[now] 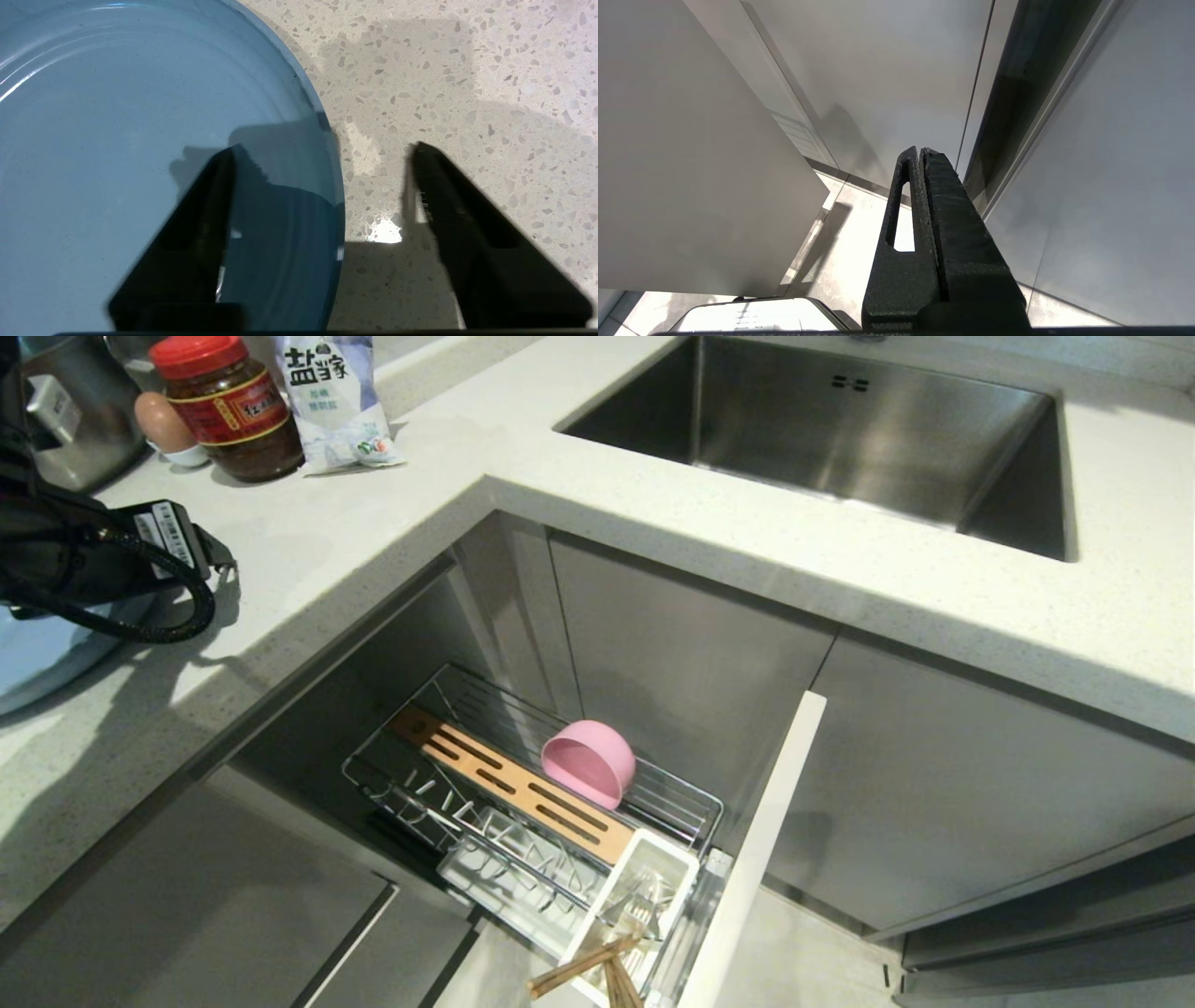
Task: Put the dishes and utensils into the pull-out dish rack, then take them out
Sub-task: Pick up the plate and place it in the cupboard
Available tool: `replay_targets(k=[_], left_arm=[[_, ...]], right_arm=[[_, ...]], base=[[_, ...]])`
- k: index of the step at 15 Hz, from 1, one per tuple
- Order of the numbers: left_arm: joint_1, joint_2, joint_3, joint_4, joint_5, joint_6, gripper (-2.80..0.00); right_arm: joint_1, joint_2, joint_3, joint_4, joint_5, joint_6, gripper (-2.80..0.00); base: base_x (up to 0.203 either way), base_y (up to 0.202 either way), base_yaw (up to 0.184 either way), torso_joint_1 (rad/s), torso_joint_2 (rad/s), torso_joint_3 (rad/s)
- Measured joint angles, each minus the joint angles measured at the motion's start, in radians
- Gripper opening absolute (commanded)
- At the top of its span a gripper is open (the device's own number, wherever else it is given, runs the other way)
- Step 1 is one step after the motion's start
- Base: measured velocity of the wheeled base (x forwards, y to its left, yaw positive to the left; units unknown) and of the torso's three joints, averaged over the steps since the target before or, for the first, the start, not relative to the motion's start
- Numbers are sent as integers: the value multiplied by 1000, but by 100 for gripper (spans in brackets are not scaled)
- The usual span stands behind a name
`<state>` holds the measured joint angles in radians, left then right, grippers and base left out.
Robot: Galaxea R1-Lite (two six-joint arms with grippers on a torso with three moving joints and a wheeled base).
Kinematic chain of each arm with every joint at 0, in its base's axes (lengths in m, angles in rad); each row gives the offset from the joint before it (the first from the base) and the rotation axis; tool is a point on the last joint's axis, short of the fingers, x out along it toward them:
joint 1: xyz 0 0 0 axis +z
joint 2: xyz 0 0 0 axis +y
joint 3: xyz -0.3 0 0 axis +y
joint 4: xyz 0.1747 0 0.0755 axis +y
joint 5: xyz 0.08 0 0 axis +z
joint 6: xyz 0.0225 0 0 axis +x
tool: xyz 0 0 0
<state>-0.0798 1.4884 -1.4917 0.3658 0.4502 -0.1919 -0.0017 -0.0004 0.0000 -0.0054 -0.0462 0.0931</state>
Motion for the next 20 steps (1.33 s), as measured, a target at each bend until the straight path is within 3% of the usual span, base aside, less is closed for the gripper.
replay_targets(k=[16,20], left_arm=[[-16,-62,8,8,-1,2,-280],[-73,-142,7,-5,4,3,-280]], right_arm=[[1,0,0,0,0,0,-280],[0,0,0,0,0,0,-280]], base=[[0,0,0,0,0,0],[0,0,0,0,0,0]])
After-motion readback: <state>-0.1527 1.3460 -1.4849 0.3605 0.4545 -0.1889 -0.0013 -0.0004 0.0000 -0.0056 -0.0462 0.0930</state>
